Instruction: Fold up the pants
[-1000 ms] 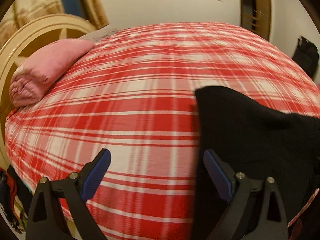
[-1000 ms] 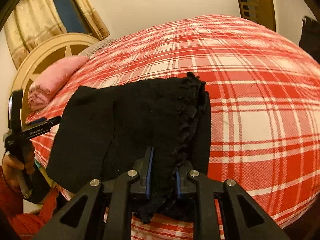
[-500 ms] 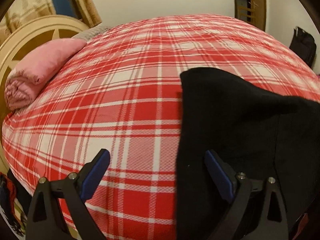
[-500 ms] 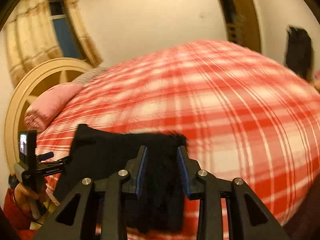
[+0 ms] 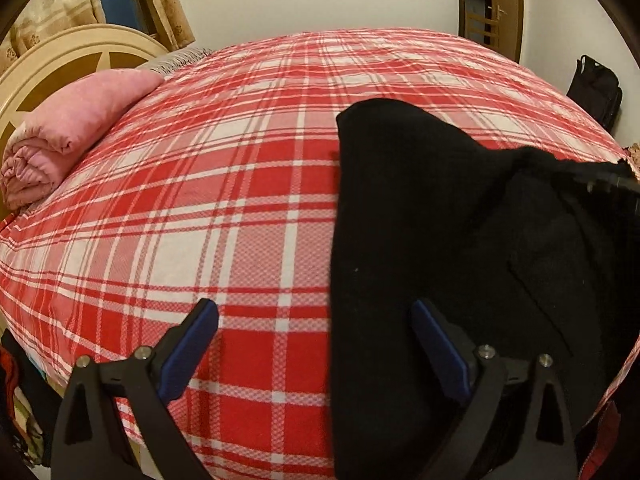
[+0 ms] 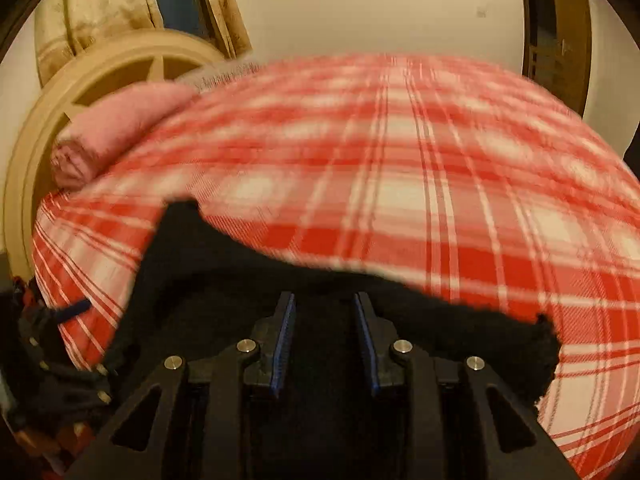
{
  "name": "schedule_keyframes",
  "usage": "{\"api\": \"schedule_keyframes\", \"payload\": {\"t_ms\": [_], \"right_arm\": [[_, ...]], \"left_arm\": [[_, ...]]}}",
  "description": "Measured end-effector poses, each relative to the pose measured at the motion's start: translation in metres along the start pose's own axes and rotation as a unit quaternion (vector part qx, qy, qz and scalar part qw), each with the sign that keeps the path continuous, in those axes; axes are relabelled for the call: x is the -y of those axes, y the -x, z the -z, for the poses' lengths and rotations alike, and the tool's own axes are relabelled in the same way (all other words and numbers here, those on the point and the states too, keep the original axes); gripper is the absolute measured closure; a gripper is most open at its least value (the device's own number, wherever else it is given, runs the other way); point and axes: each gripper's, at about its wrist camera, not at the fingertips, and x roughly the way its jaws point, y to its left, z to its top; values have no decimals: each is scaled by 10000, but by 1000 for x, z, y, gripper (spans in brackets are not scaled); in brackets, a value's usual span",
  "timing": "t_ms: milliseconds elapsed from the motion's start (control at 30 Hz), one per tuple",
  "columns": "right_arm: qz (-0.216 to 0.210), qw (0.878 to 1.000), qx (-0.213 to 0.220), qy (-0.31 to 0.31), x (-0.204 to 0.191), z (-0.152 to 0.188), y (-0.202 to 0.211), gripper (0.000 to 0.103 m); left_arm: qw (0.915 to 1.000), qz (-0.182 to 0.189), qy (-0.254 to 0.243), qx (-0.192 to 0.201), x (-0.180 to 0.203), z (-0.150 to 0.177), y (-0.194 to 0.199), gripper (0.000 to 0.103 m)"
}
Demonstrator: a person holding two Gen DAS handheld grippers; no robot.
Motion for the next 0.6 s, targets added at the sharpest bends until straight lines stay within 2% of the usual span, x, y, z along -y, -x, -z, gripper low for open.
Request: {"api": "schedule_keyframes", "payload": {"t_ms": [67, 133, 200, 267, 333, 400, 433, 500, 600], "right_arm": [[-271, 9989, 224, 309, -22, -10, 6, 72], [-566, 9966, 226, 555, -43, -20, 0, 72], [-912, 9927, 119, 779, -67, -29, -16, 72], [-1325, 9865, -226, 931, -90, -35, -47, 72], [-1423, 9831, -729, 895, -101, -36, -79, 73], [-1288, 9809, -1276, 705, -107, -37, -121, 75], [-1265, 9808, -1356, 599, -107, -37, -135, 76], [-1415, 9814, -1222, 439, -106, -44, -147, 76], [-1456, 9823, -1094, 434, -109, -45, -149, 78]], "left_arm": [[10000, -18, 11, 20, -1, 0, 6, 4], [9999, -5, -51, 102, 0, 2, 12, 4], [9999, 13, -104, 127, 3, 3, 15, 4], [9998, 3, -133, 149, 4, 4, 15, 4], [9997, -67, -175, 125, 4, 6, 14, 4], [9998, -105, -152, 23, 2, 8, 10, 4], [9999, -99, -122, -1, 0, 8, 9, 4], [9998, -167, -95, 4, -4, 11, 11, 4], [9999, -159, -7, -50, -11, 14, 9, 4]]}}
